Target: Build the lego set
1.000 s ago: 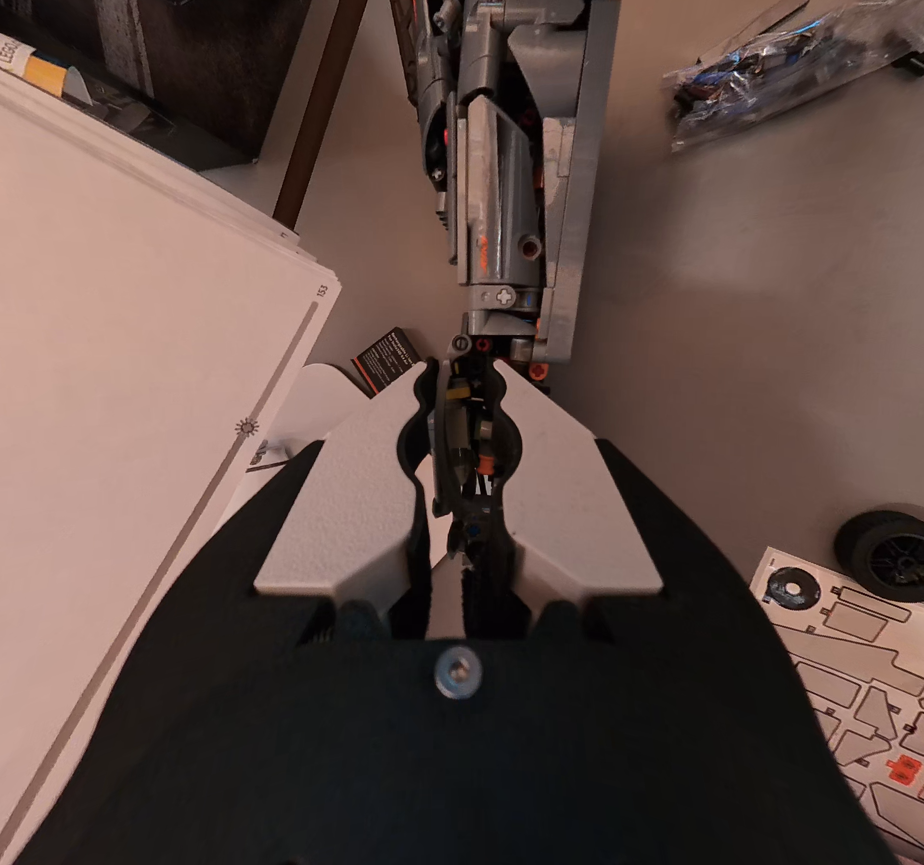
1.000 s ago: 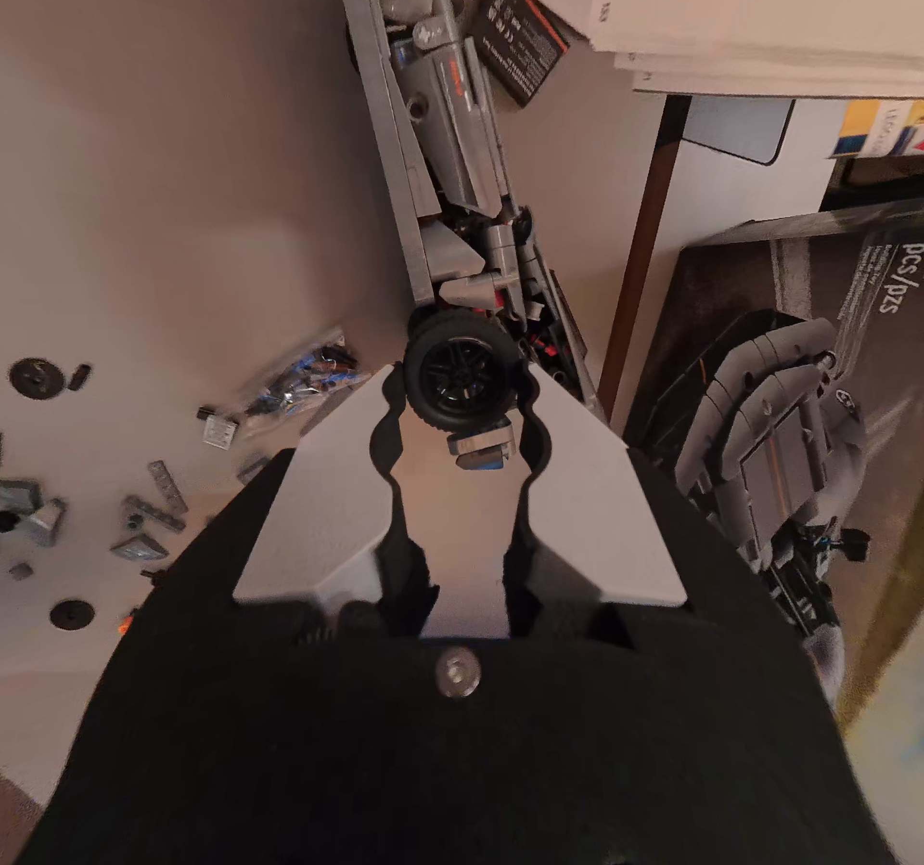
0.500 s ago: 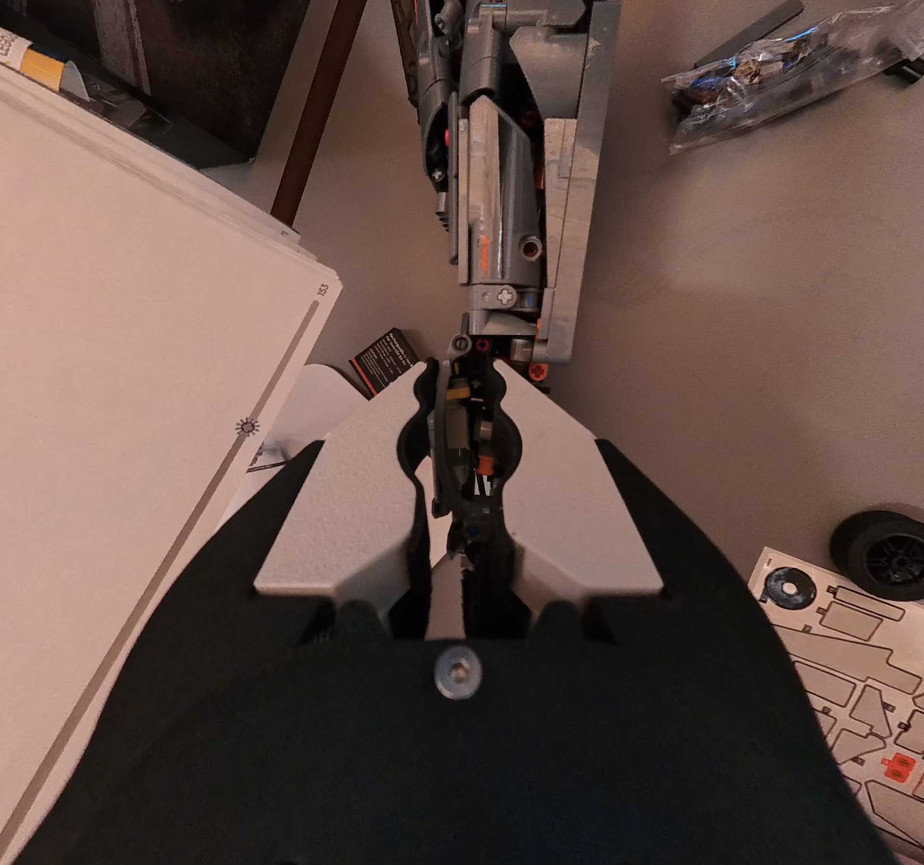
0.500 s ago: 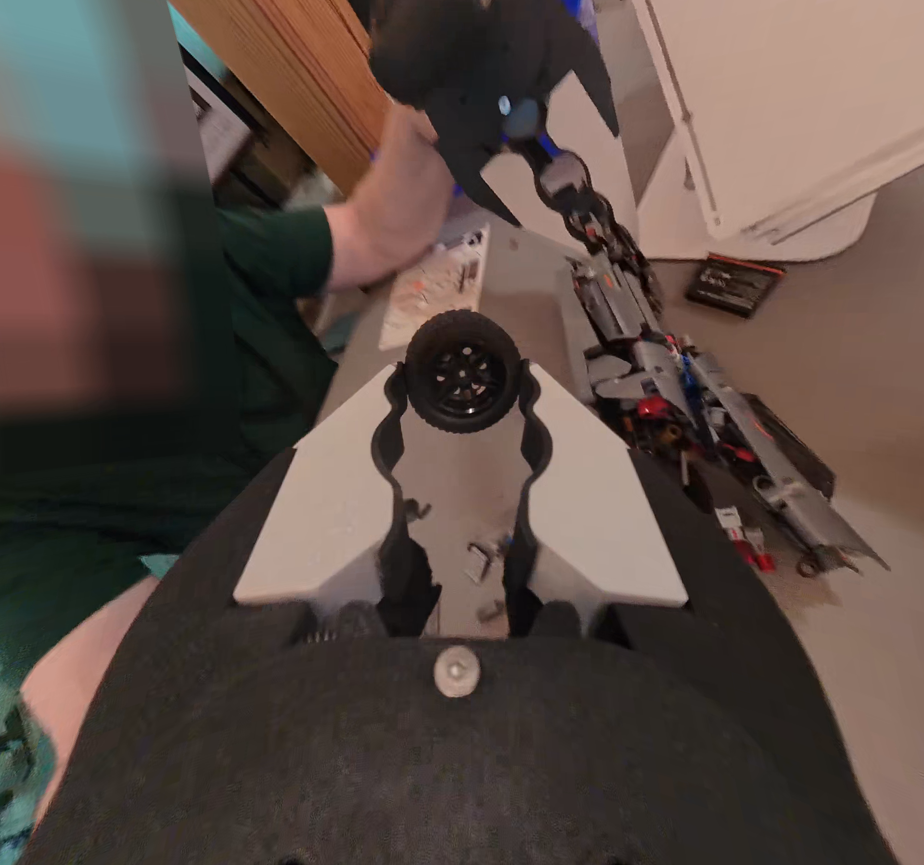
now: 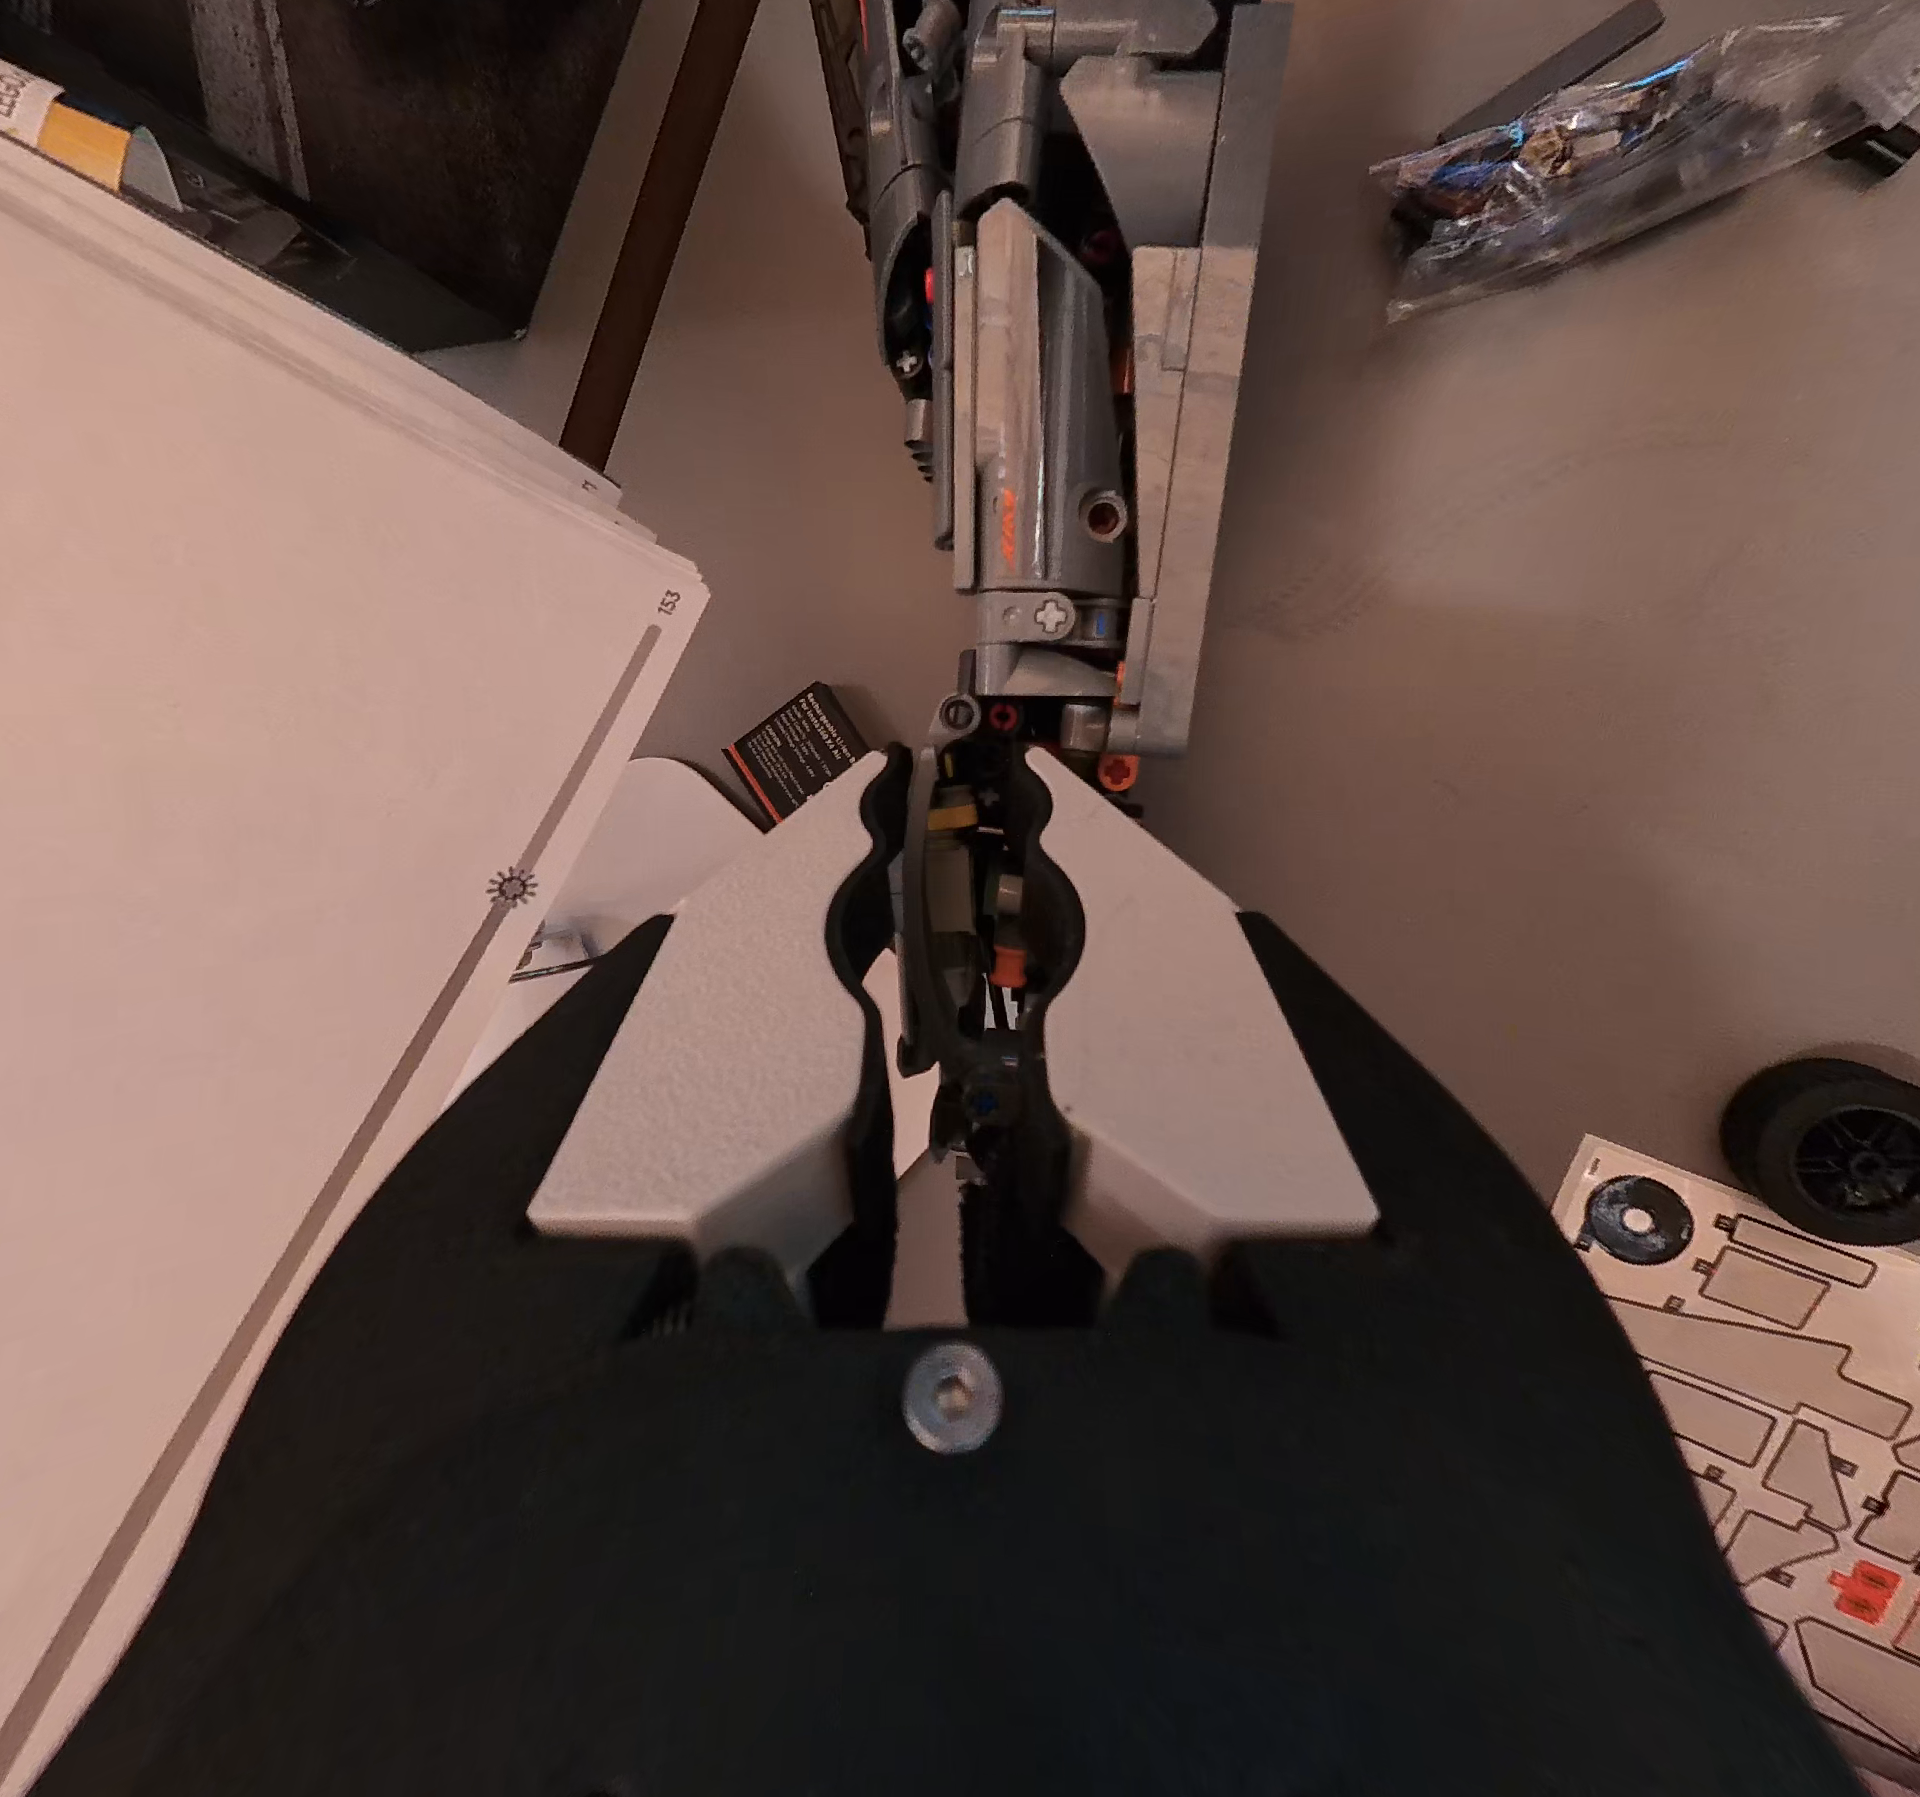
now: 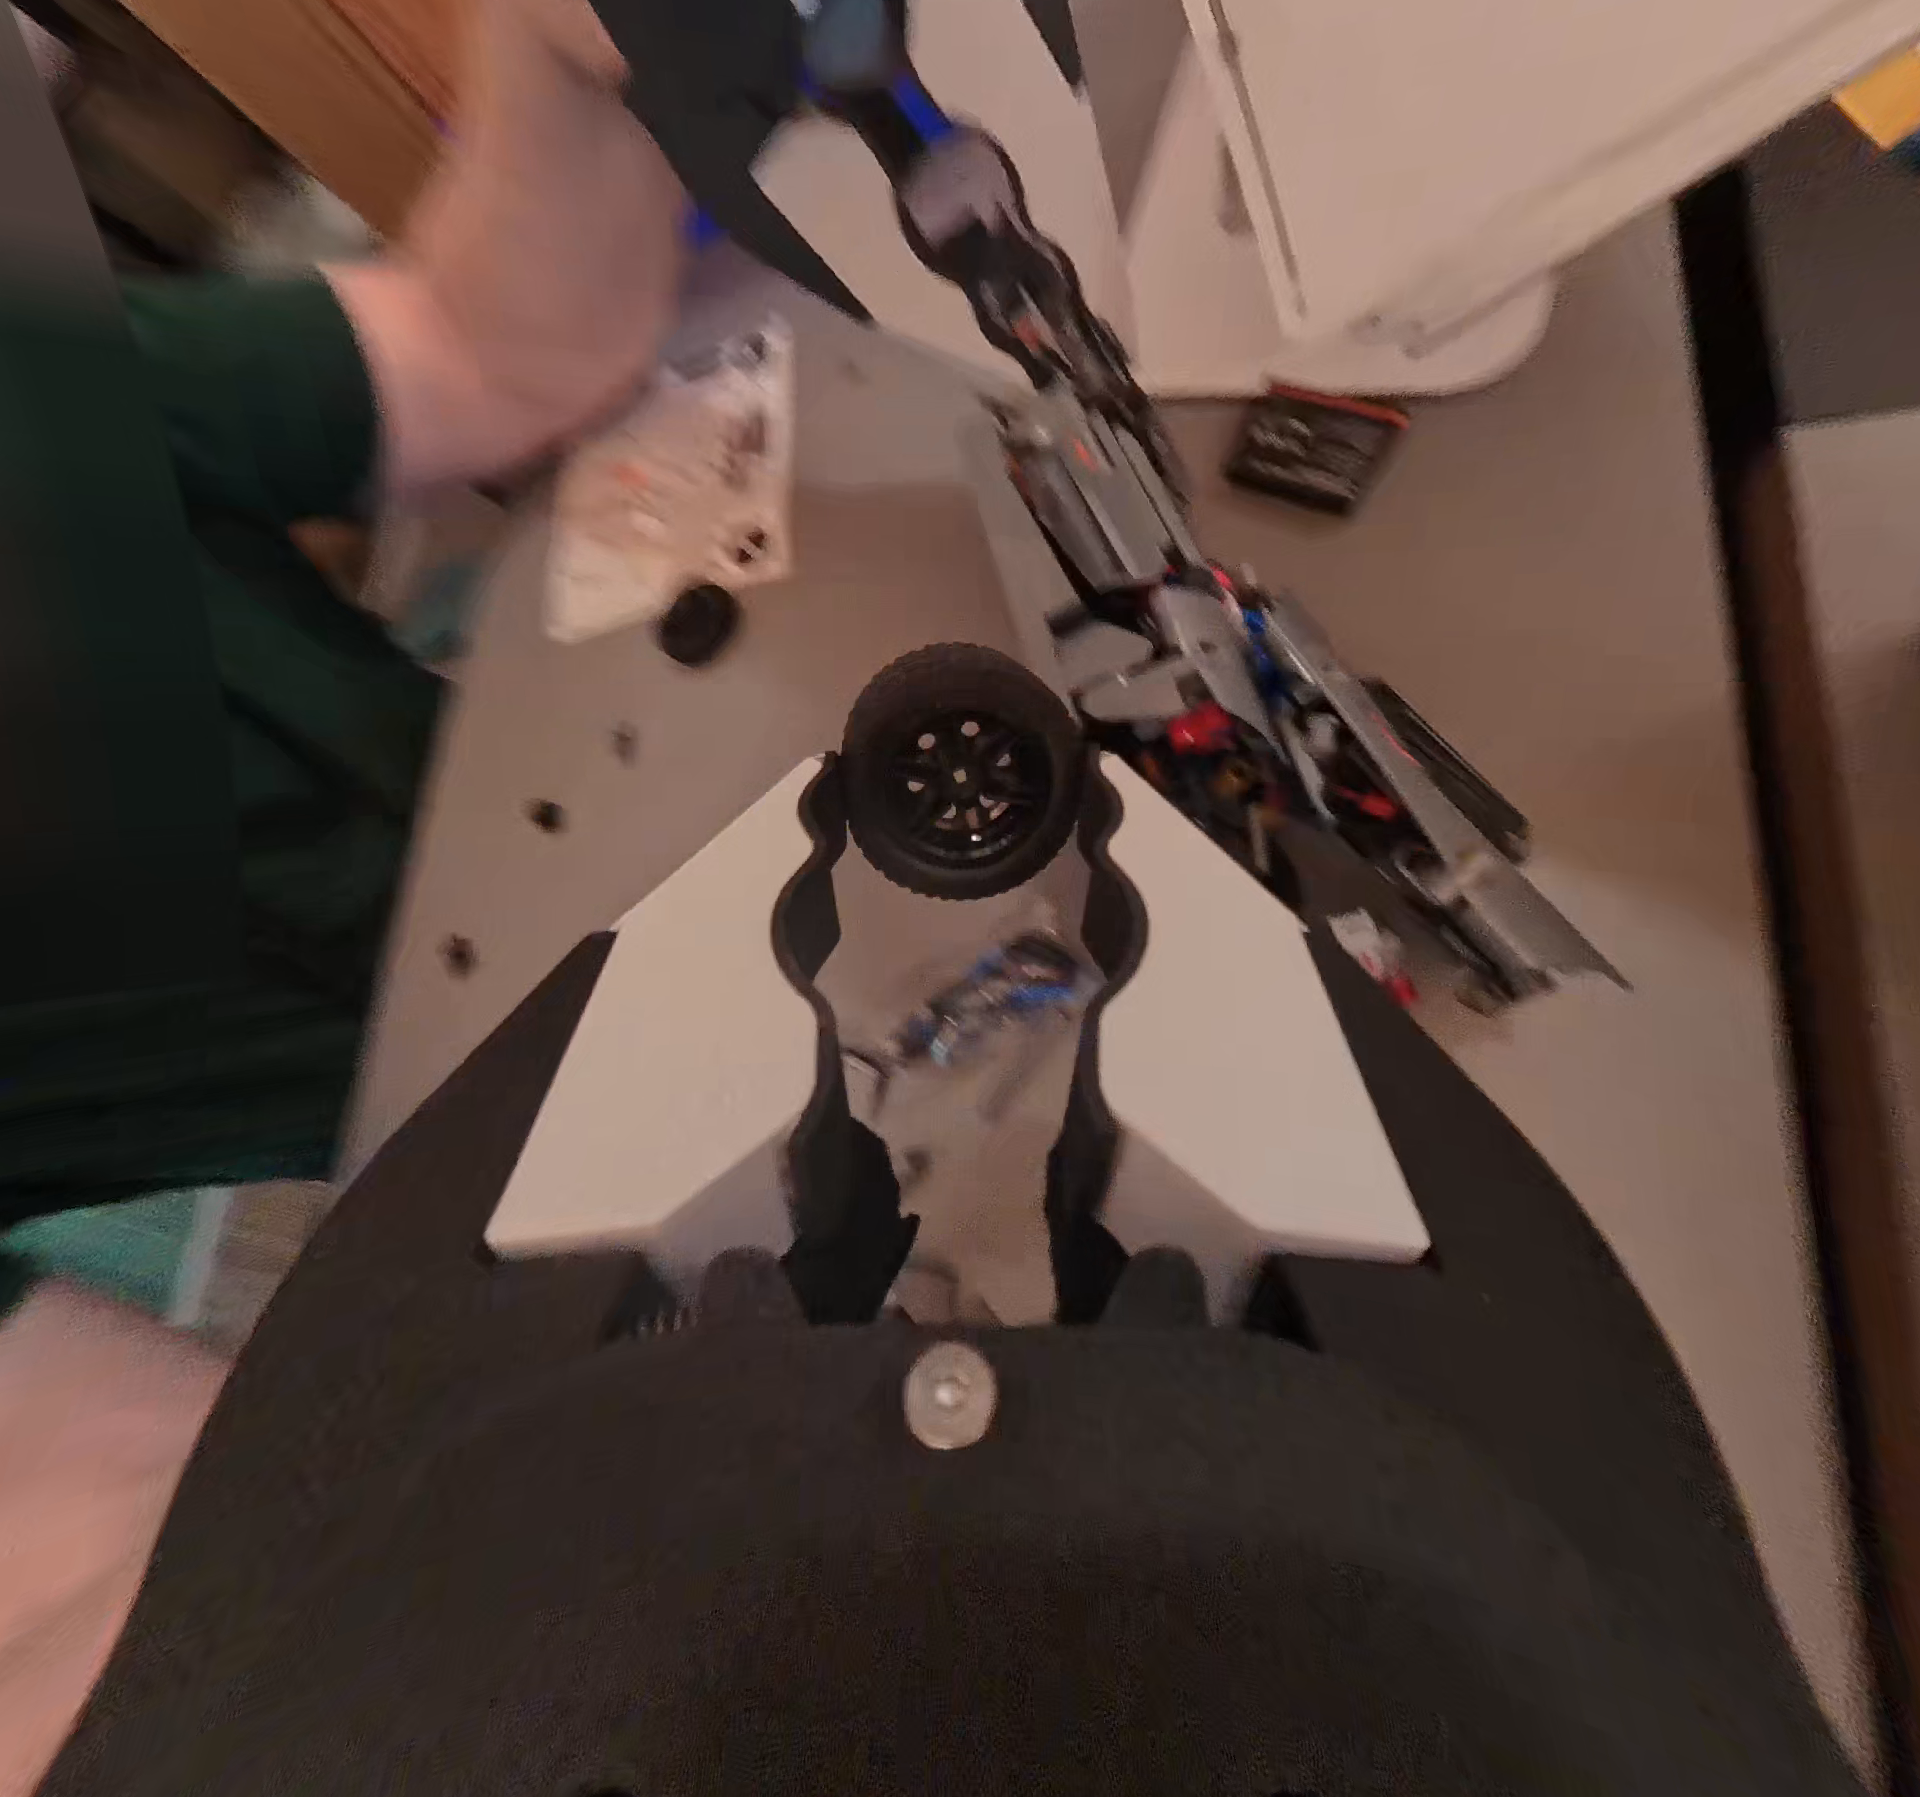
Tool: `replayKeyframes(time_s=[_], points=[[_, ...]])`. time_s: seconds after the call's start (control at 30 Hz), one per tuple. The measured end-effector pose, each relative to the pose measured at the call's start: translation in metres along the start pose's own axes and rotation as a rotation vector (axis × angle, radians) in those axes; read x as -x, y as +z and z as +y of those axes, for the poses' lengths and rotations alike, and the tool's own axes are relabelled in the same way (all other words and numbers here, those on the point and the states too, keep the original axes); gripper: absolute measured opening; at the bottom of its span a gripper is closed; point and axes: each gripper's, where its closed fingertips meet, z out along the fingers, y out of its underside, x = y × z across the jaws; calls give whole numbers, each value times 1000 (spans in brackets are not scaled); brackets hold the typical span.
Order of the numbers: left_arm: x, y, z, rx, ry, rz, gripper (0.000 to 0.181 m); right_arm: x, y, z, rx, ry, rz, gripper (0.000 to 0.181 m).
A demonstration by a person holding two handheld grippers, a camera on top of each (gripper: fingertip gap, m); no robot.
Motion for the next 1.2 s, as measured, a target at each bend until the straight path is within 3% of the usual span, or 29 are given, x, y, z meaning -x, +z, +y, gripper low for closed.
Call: replayKeyframes(time_s=[0.2, 0.33, 0.87, 1.13, 1.2], points=[[0, 0, 0, 0, -3, 2, 17, -33, 11, 26, 347, -162, 422, 44], [0, 0, 0, 0, 0, -1, 17, -48, 12, 34, 482, -226, 560, 44], [1, 0, 0, 6, -4, -6, 17, -53, 20, 33, 601, -330, 678, 44], [1, 0, 0, 6, -3, -8, 16, -52, 21, 33, 537, -47, 634, 43], [1, 0, 0, 6, -3, -7, 17, -52, 22, 33, 544, -66, 615, 43]])
